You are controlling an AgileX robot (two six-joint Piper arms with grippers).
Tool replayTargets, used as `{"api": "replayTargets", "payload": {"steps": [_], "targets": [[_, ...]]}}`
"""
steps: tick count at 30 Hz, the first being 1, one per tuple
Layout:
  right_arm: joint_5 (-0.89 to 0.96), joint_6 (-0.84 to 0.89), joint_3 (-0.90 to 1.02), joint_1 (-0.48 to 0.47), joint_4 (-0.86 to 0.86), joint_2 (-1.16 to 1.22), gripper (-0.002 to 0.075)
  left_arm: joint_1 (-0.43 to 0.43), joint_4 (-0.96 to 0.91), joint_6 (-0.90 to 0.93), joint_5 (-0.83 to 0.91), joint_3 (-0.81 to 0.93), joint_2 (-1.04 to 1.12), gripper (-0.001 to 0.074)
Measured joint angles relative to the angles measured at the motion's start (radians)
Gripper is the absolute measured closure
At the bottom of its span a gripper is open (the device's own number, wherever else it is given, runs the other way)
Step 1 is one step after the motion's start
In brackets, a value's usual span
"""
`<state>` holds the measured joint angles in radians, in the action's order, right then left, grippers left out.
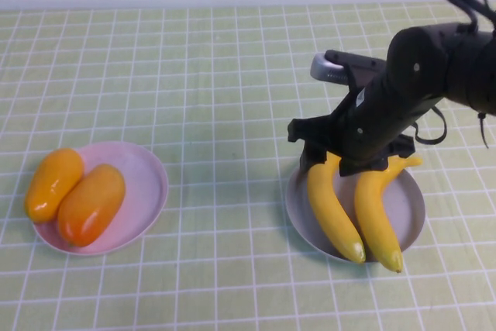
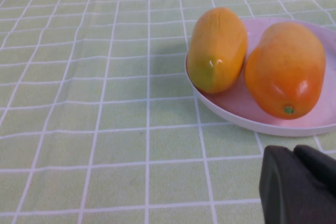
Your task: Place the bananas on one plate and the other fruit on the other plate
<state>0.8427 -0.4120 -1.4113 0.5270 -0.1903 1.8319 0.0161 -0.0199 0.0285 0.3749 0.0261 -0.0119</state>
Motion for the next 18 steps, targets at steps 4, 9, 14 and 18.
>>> {"api": "replayTargets", "payload": {"steps": [4, 9, 14, 18], "targets": [[0.101, 0.064, 0.0, 0.028, 0.041, -0.121, 0.0438, 0.0, 0.0, 0.0, 0.0, 0.0, 0.0, 0.0736], [0.288, 0.171, 0.0, 0.061, 0.077, -0.265, 0.0683, 0.0, 0.0, 0.0, 0.0, 0.0, 0.0, 0.0736], [0.355, 0.222, 0.059, 0.073, 0.095, -0.42, 0.0734, 0.0, 0.0, 0.0, 0.0, 0.0, 0.0, 0.0736], [0.341, 0.277, 0.184, 0.073, 0.095, -0.589, 0.0739, 0.0, 0.0, 0.0, 0.0, 0.0, 0.0, 0.0736]]}}
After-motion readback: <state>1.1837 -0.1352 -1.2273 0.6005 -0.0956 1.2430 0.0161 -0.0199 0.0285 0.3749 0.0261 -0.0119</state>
